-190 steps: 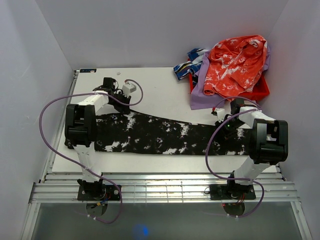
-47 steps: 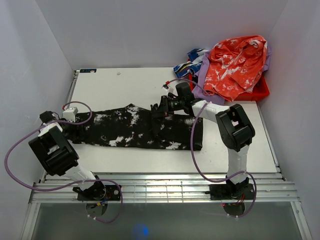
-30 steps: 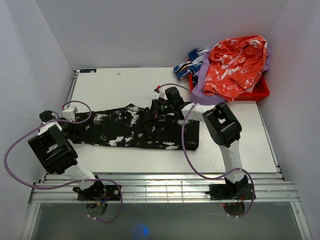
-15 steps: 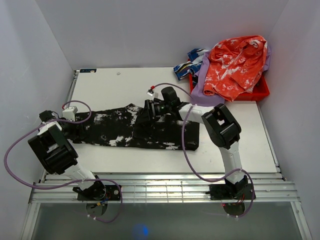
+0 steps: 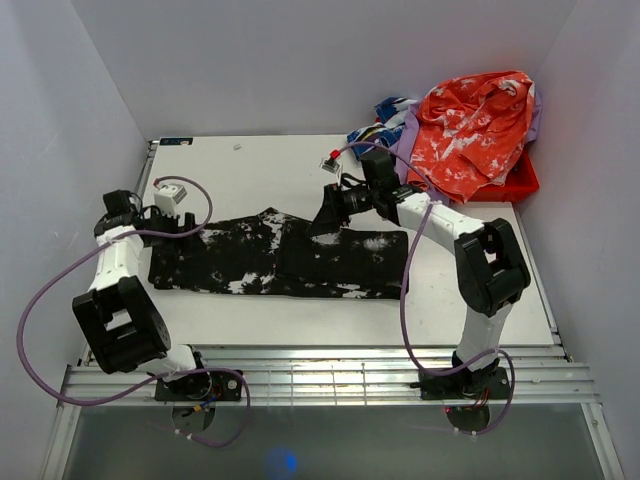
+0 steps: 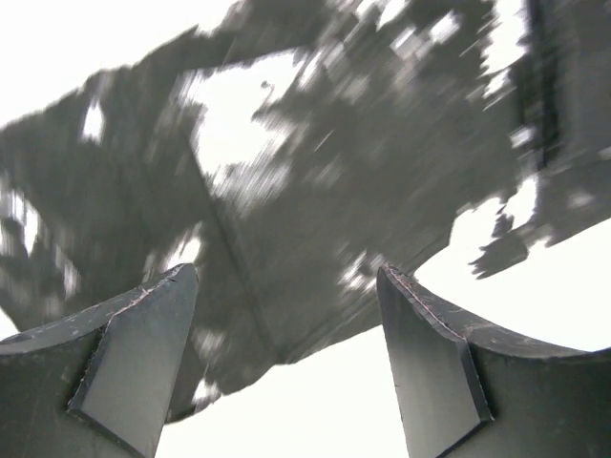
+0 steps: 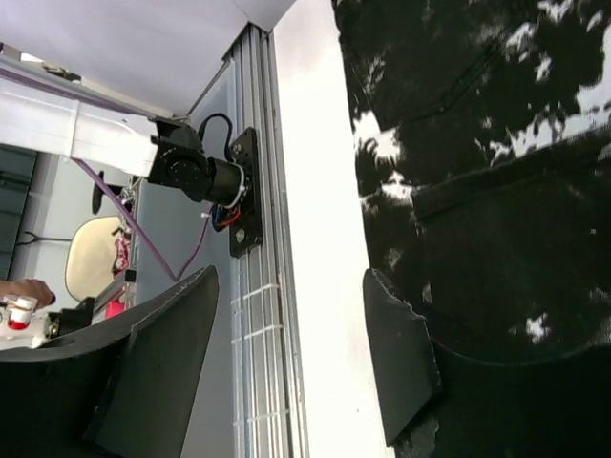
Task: Fold and stack the trousers
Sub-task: Fold the trousers
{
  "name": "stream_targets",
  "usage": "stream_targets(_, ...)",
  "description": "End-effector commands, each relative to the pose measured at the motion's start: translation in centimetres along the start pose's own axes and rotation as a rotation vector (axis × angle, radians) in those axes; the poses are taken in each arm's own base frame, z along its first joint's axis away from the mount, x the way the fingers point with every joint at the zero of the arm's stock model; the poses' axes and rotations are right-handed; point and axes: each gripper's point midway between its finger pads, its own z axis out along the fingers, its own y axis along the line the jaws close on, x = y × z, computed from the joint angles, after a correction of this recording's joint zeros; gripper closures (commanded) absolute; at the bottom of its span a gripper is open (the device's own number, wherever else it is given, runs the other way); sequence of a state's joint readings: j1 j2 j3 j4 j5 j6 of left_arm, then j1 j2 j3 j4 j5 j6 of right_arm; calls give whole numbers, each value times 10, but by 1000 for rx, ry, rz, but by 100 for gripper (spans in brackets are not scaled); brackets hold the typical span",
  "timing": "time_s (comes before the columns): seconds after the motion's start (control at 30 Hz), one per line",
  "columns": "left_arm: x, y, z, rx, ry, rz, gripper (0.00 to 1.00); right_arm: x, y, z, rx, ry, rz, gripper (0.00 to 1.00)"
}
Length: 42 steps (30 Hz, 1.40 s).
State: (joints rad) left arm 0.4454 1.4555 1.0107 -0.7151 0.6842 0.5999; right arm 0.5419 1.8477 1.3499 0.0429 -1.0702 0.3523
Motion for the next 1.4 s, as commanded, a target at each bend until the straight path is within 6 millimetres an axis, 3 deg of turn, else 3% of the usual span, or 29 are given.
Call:
stream_targets(0.0, -46, -35, -7, 74, -99, 47, 14, 4, 3, -19, 11, 13, 16, 33)
stream_targets(0.03, -55, -50, -1, 95, -98, 85, 14, 0, -14, -38, 78, -25, 39, 33)
stream_targets(0.07, -61, -58, 2, 104, -101, 97, 14, 0, -19, -52, 124, -44, 49, 34)
stream_targets(0.1, -66, -66, 7, 119, -101, 91, 14, 16, -32, -66, 179, -26, 86, 34)
stream_targets(0.13, -73, -84, 14, 156, -96, 124, 15, 18, -48, -92, 252, -52, 110, 34)
stream_targets(0.2, -83, -95, 27, 162, -97, 138, 17, 35, -71, -128, 400, -47, 107, 30)
stream_targets(0.23, -83, -109, 39, 190, -75, 120, 18, 47, -84, -158, 485, -60, 177, 30)
stream_targets(0.3, -87, -112, 55, 174, -65, 112, 19, 59, -92, -189, 571, -62, 152, 29)
stream_targets(0.33, -81, -130, 71, 214, -24, 91, 20, 76, -102, -214, 638, -71, 211, 28)
stream_targets(0.43, -74, -144, 98, 252, 27, 54, 21, 96, -114, -255, 737, -82, 241, 26)
stream_targets(0.57, -69, -161, 122, 293, 72, -8, 21, 121, -125, -263, 730, -66, 311, 25)
stream_targets(0.63, -68, -172, 129, 333, 85, -17, 22, 125, -128, -259, 697, -69, 328, 25)
stream_targets(0.8, -43, -174, 149, 319, 181, -119, 28, 131, -145, -250, 656, -112, 386, 23)
stream_targets(1.03, -24, -183, 150, 358, 233, -182, 44, 143, -154, -234, 589, -141, 471, 12)
stream_targets(1.27, -9, -185, 158, 356, 288, -243, 42, 150, -155, -223, 548, -140, 501, 12)
stream_targets(1.37, -3, -189, 160, 376, 310, -261, 45, 153, -155, -221, 543, -135, 507, 14)
